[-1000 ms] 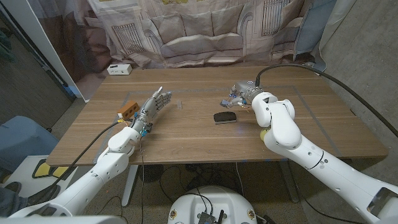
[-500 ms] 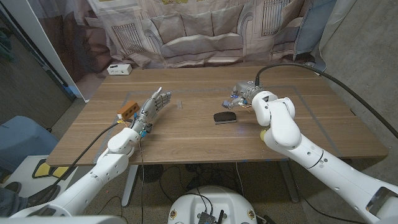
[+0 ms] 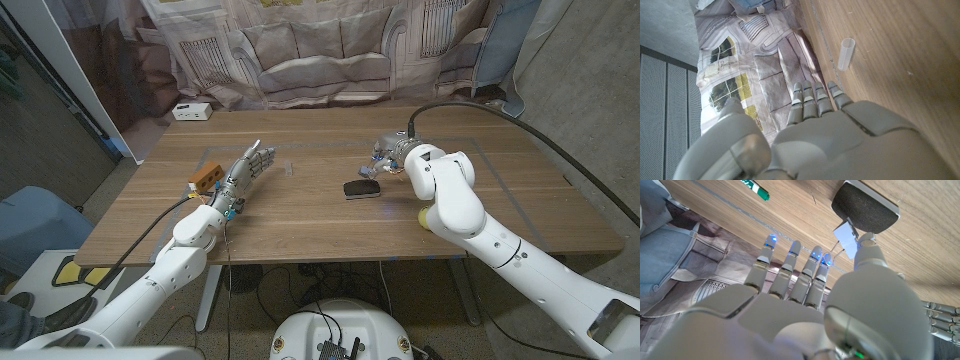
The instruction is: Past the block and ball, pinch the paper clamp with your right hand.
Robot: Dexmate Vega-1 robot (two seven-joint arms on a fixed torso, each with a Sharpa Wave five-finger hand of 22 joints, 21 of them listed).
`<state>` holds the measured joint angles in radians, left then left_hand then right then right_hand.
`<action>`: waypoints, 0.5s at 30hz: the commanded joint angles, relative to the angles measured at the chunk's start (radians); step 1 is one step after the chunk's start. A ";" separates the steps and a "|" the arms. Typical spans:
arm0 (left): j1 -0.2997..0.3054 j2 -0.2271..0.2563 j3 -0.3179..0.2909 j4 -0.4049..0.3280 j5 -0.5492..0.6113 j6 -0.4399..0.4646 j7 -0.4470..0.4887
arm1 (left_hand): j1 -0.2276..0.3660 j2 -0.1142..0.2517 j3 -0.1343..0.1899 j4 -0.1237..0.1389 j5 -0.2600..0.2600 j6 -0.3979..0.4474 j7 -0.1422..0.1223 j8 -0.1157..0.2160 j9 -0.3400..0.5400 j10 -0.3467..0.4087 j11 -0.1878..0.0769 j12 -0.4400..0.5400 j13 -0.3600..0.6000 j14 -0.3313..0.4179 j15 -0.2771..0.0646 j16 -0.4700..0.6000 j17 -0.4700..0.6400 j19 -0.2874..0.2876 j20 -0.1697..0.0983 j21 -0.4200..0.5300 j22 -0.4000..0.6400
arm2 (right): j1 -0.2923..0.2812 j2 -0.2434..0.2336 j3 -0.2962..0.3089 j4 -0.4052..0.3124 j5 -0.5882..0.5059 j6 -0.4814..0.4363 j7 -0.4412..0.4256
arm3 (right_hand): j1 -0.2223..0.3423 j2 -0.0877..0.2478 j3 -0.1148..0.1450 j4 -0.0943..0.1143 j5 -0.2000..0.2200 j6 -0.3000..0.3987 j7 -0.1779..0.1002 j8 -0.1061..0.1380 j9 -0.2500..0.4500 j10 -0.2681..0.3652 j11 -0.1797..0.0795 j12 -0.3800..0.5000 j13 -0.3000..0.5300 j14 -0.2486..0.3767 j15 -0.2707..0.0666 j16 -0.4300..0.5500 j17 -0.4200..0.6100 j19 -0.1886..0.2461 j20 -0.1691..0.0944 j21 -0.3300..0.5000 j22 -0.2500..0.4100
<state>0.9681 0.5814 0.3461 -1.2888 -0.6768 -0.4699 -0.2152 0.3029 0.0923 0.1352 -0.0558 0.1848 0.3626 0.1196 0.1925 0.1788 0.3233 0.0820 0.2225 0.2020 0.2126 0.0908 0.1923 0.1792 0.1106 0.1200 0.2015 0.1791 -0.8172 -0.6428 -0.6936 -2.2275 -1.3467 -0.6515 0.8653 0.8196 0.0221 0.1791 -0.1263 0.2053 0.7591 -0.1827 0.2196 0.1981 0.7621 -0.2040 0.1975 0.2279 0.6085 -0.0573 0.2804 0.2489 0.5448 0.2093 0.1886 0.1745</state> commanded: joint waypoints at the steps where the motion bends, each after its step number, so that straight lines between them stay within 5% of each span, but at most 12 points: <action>1: -0.002 0.002 0.004 -0.007 0.008 0.005 0.007 | 0.000 0.008 0.002 -0.003 -0.001 0.008 0.001 -0.001 0.004 0.007 0.002 -0.002 0.004 0.005 0.000 -0.003 0.002 0.009 -0.002 -0.001 0.002 | -0.016 0.017 0.020 0.004 -0.024 0.042 0.035 | 0.004 -0.005 0.001 -0.004 0.008 0.028 -0.040 -0.002 0.004 -0.016 0.001 -0.003 0.002 -0.009 -0.065 -0.005 0.004 -0.001 0.004 0.005 0.002; 15: 0.005 0.004 0.002 -0.019 0.012 -0.003 0.012 | 0.000 0.008 0.003 -0.004 -0.001 0.008 0.000 -0.001 0.004 0.006 0.001 -0.003 0.004 0.005 0.001 -0.003 0.002 0.009 -0.002 -0.001 0.002 | -0.051 0.020 0.017 -0.004 -0.067 0.092 0.056 | 0.007 -0.007 0.001 -0.008 0.010 0.015 -0.040 -0.007 0.005 -0.028 -0.002 -0.003 0.002 -0.022 -0.065 -0.010 0.005 -0.005 0.004 0.005 0.002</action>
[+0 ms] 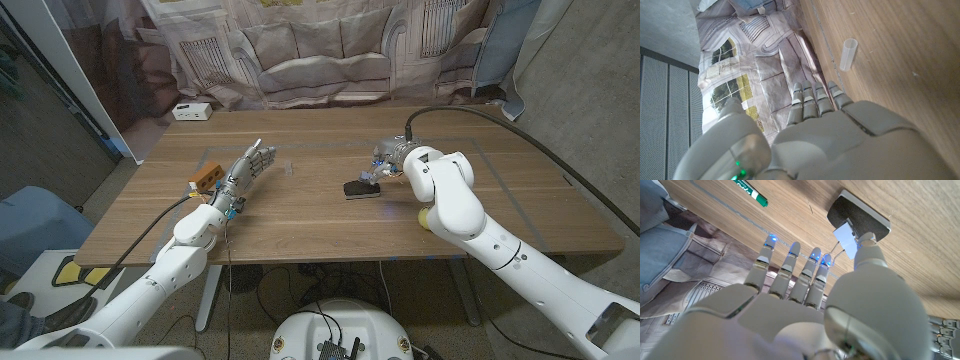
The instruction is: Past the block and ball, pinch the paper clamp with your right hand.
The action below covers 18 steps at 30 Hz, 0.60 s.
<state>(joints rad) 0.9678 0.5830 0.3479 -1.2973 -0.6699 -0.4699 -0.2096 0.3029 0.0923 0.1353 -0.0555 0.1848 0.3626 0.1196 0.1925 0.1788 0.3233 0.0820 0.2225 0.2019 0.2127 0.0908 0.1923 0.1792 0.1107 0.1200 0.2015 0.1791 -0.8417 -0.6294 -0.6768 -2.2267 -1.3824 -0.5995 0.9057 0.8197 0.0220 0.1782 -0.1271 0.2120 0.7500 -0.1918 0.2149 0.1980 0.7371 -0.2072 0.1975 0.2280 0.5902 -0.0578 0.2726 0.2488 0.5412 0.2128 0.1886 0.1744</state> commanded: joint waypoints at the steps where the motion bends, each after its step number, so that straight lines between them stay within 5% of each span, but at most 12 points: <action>1: 0.006 0.004 0.000 -0.013 0.007 -0.004 0.007 | 0.000 0.008 0.003 -0.005 -0.001 0.008 0.000 -0.001 0.004 0.006 0.002 -0.003 0.004 0.005 0.000 -0.003 0.002 0.010 -0.002 -0.001 0.002 | -0.029 0.007 0.001 -0.006 -0.034 0.045 0.015 | 0.007 -0.006 0.003 -0.007 0.004 0.024 -0.031 -0.002 0.005 -0.004 0.001 -0.003 0.002 -0.004 -0.065 -0.003 0.005 -0.001 0.001 0.005 0.002; 18: 0.010 0.004 0.000 -0.013 0.004 -0.007 0.004 | -0.001 0.009 0.004 -0.006 -0.001 0.008 0.002 -0.001 0.004 0.006 0.003 -0.003 0.005 0.005 0.000 -0.004 0.002 0.009 -0.003 -0.001 0.002 | -0.034 0.003 0.002 -0.008 -0.057 0.127 0.057 | 0.013 -0.008 0.007 -0.013 0.008 -0.016 -0.030 -0.014 0.005 -0.054 -0.001 -0.010 0.004 -0.047 -0.053 -0.021 0.005 -0.014 0.002 0.002 0.002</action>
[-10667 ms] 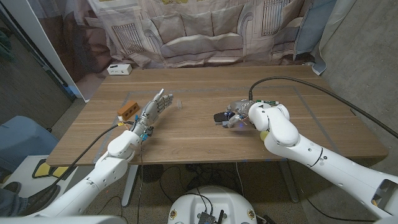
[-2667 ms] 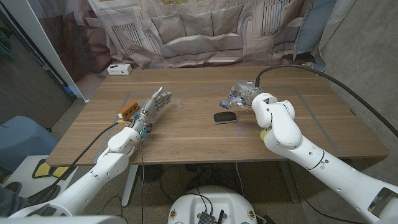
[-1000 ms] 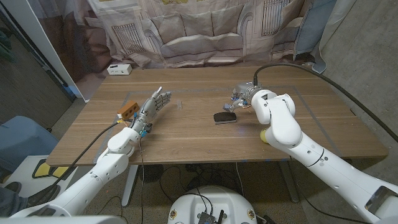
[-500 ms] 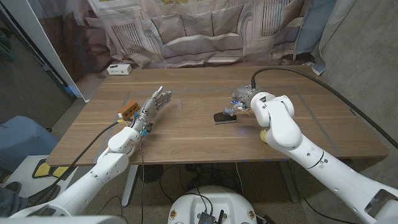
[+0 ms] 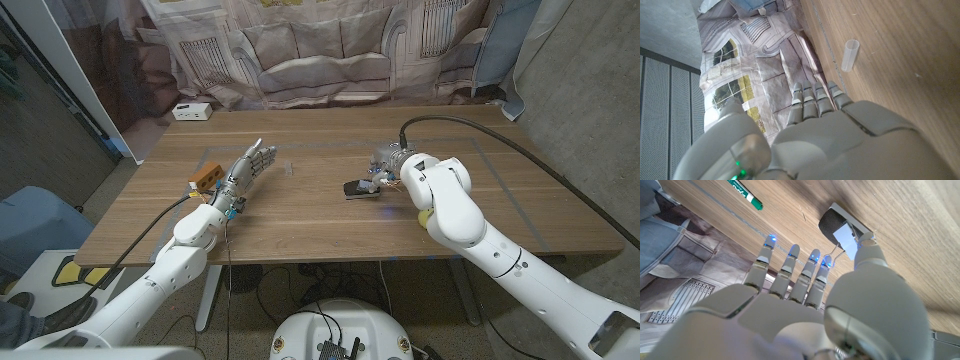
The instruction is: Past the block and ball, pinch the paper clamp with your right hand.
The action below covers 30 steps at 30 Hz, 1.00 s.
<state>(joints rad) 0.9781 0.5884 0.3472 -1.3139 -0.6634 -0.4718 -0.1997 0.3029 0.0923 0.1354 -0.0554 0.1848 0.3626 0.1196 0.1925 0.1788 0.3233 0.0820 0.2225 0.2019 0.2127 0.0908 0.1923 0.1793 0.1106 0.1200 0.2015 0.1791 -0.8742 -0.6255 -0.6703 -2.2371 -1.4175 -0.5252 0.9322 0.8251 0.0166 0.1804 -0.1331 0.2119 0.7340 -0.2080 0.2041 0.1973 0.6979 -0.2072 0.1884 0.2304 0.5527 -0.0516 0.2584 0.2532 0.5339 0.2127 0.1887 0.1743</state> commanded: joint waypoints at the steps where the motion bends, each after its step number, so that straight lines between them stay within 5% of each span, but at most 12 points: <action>1: -0.003 -0.003 0.002 0.006 -0.001 -0.007 -0.007 | -0.001 0.009 0.004 -0.006 -0.001 0.008 0.002 -0.001 0.004 0.007 0.001 -0.003 0.005 0.005 0.000 -0.004 0.002 0.009 -0.002 -0.001 0.002 | -0.001 -0.002 -0.004 0.001 -0.021 0.059 0.032 | 0.007 -0.002 0.005 -0.006 0.008 -0.001 -0.014 -0.003 0.006 -0.017 -0.001 -0.001 0.002 -0.010 -0.060 -0.007 0.001 -0.008 0.002 0.002 0.002; 30: -0.010 -0.018 0.010 0.011 0.003 0.001 0.008 | -0.002 0.010 0.006 -0.009 -0.001 0.009 0.001 -0.001 0.004 0.006 0.003 -0.003 0.005 0.005 -0.001 -0.003 0.002 0.009 -0.001 -0.001 0.002 | 0.061 0.010 -0.026 0.090 0.024 0.126 0.069 | 0.000 -0.003 0.010 -0.005 0.014 -0.059 -0.014 -0.011 0.006 -0.076 -0.003 -0.004 0.000 -0.041 -0.050 -0.021 0.002 -0.025 0.002 0.001 0.002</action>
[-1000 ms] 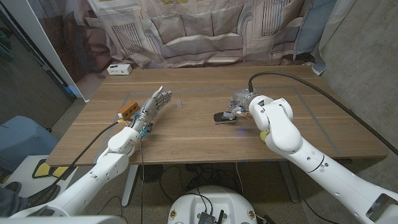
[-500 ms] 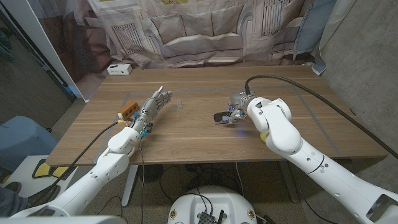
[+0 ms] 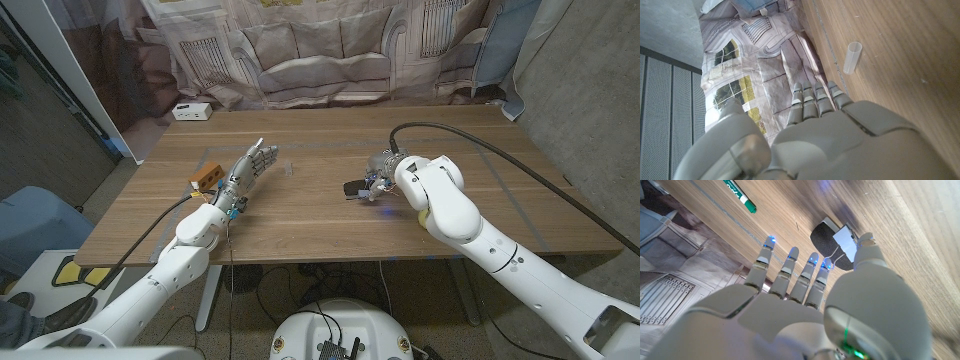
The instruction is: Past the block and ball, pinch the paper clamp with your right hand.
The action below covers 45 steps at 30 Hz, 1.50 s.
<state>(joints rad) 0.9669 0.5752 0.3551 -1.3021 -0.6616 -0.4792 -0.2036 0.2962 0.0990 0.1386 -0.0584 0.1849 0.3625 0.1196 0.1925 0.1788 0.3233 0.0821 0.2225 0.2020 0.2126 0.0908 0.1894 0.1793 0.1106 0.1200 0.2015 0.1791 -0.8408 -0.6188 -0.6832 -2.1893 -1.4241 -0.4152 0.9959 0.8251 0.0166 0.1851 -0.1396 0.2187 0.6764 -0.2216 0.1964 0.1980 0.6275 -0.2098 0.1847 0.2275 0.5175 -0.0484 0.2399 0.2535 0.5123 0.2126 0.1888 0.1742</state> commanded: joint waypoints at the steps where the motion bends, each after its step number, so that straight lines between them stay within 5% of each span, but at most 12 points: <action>1: 0.002 -0.004 0.003 -0.001 0.003 0.009 0.014 | 0.005 0.003 0.003 -0.006 -0.001 0.009 0.001 -0.001 0.004 0.006 0.004 -0.003 0.005 0.005 -0.001 0.000 0.002 0.009 -0.002 -0.001 0.002 | 0.029 0.003 -0.015 0.045 0.034 0.016 0.004 | -0.001 -0.002 0.006 0.003 0.007 -0.003 0.000 -0.003 0.005 -0.007 0.000 0.000 0.003 -0.006 -0.053 -0.003 0.002 -0.004 0.002 0.001 0.002; 33: 0.027 -0.012 -0.001 -0.013 0.005 0.000 0.041 | 0.003 0.004 0.006 -0.008 -0.001 0.011 0.001 -0.001 0.004 0.006 0.001 -0.003 0.005 0.007 -0.001 0.000 0.002 0.011 -0.001 -0.001 0.002 | 0.082 -0.004 -0.071 0.088 0.013 0.029 0.009 | -0.026 -0.010 -0.002 0.010 0.006 -0.047 0.000 -0.001 0.006 -0.050 0.004 0.004 0.007 -0.018 -0.045 0.001 0.013 -0.020 0.002 0.001 0.002; 45: 0.023 -0.014 0.001 -0.007 0.002 -0.001 0.035 | 0.003 0.005 0.007 -0.009 -0.001 0.011 0.000 -0.001 0.004 0.008 0.003 -0.002 0.005 0.007 -0.002 0.000 0.002 0.010 -0.001 -0.001 0.002 | 0.096 0.001 -0.077 0.086 -0.015 0.037 0.050 | -0.064 -0.030 -0.009 0.016 0.009 -0.210 0.025 -0.022 0.007 -0.197 0.051 -0.009 0.009 -0.093 -0.015 -0.026 0.015 -0.049 0.003 0.000 0.003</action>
<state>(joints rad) 0.9910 0.5630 0.3546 -1.3129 -0.6579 -0.4786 -0.1655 0.2963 0.0989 0.1411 -0.0608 0.1849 0.3625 0.1196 0.1925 0.1788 0.3233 0.0821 0.2225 0.2019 0.2127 0.0908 0.1894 0.1792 0.1107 0.1200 0.2015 0.1791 -0.7573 -0.6225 -0.7541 -2.1038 -1.4175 -0.3840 1.0159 0.7763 -0.0126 0.1810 -0.1265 0.2187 0.4916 -0.2019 0.1771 0.2044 0.4527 -0.1675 0.1807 0.2350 0.4365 -0.0464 0.2213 0.2643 0.4713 0.2181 0.1893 0.1742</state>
